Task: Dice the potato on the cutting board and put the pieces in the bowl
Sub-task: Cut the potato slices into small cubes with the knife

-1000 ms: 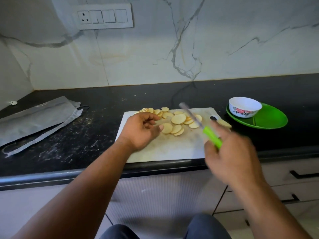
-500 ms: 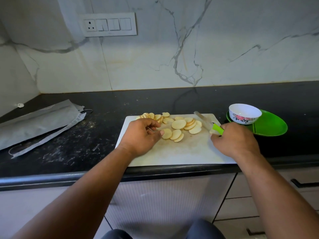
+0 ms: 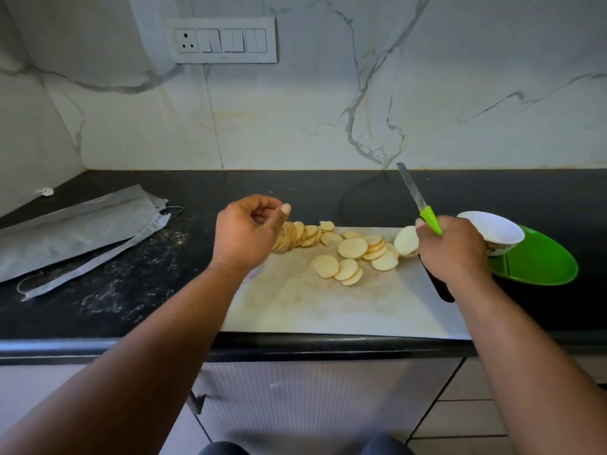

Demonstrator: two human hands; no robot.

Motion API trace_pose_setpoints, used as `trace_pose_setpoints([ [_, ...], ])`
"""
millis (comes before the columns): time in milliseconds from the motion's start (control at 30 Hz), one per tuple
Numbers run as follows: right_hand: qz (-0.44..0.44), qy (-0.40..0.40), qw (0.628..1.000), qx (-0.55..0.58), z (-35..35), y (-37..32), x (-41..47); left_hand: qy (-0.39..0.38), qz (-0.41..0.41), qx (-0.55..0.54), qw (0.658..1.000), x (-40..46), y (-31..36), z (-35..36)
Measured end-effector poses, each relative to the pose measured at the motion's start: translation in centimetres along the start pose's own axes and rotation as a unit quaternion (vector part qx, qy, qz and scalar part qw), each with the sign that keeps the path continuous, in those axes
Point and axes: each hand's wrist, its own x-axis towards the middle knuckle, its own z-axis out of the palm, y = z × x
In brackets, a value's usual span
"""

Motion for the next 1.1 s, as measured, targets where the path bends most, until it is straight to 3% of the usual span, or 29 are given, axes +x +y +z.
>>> trace_pose_setpoints([
  [133, 0.147, -0.051, 0.981, 0.117, 2.7, 0.1, 2.2, -0.116, -0.068, -0.038, 0.99, 2.0, -0.7, 1.3],
  [300, 0.087, -0.064, 0.989, 0.1, 4.8, -2.2, 2.5, -0.192, -0.109, -0.024, 0.975, 3.5, -1.6, 2.3],
  [433, 0.032, -0.06, 0.989, 0.128, 7.0, -3.5, 2.1, -0.187, -0.102, -0.052, 0.976, 3.6, -2.3, 2.2],
  [633, 0.015, -0.094, 0.986, 0.134, 9.1, -6.0, 2.0, -0.172, -0.107, -0.096, 0.975, 3.9, -2.9, 1.9],
  [967, 0.037, -0.077, 0.978, 0.192, 13.4, -11.7, -1.2, -0.207, -0.072, -0.088, 0.972, 4.2, -3.7, 1.3],
  [1100, 0.055, -0.104, 0.968, 0.223, 13.8, -12.4, -1.9, -0.207, -0.06, -0.091, 0.972, 4.6, -4.8, 0.9],
])
